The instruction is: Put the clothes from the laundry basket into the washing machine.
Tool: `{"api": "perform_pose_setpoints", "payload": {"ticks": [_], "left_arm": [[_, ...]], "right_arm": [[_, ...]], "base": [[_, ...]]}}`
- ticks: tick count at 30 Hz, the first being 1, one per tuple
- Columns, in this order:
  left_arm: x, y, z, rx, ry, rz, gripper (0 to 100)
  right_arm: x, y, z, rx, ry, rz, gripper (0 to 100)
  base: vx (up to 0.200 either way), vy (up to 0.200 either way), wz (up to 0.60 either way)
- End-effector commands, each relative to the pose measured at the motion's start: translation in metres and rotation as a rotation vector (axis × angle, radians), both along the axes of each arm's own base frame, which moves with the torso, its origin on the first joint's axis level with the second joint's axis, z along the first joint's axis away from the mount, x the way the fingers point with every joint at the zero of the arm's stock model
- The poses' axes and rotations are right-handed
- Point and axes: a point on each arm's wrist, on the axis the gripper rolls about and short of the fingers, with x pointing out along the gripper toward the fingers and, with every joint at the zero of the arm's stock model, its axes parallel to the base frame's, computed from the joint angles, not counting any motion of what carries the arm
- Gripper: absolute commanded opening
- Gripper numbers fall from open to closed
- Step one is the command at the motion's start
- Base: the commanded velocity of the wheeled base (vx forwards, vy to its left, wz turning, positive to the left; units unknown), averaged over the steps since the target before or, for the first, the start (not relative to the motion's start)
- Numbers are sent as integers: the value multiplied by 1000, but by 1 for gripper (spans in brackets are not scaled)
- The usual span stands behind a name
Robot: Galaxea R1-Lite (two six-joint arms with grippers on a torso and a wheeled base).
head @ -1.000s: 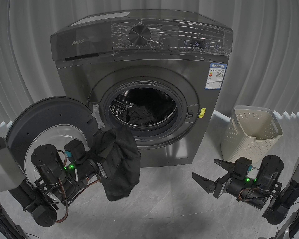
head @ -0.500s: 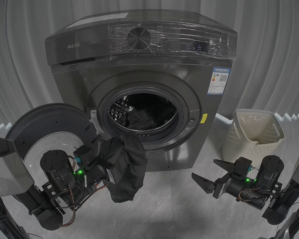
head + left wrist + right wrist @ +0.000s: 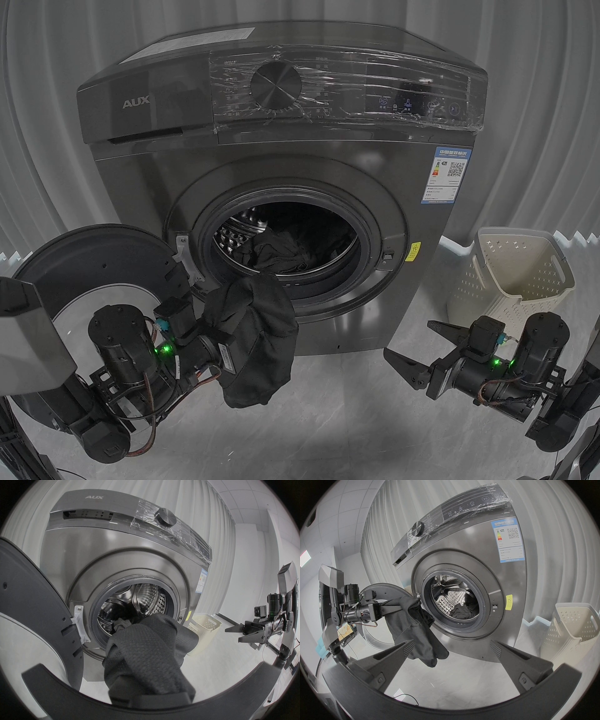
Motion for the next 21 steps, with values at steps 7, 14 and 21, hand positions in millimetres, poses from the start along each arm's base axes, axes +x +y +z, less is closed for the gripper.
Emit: {"api": "perform_pose_setpoints", "payload": {"ticks": [7, 14, 21], "left_arm": [[2, -2, -9, 18, 25, 0, 0], [4, -3, -13, 26, 36, 2, 0], [4, -5, -14, 27, 35, 9, 0]], "right_arm": [[0, 0, -1, -1, 4, 0, 100], [0, 0, -2, -5, 9, 0, 100], [0, 0, -3, -6, 11, 0, 100]], "base": [[114, 0, 0], [114, 0, 0], [143, 0, 0]]}}
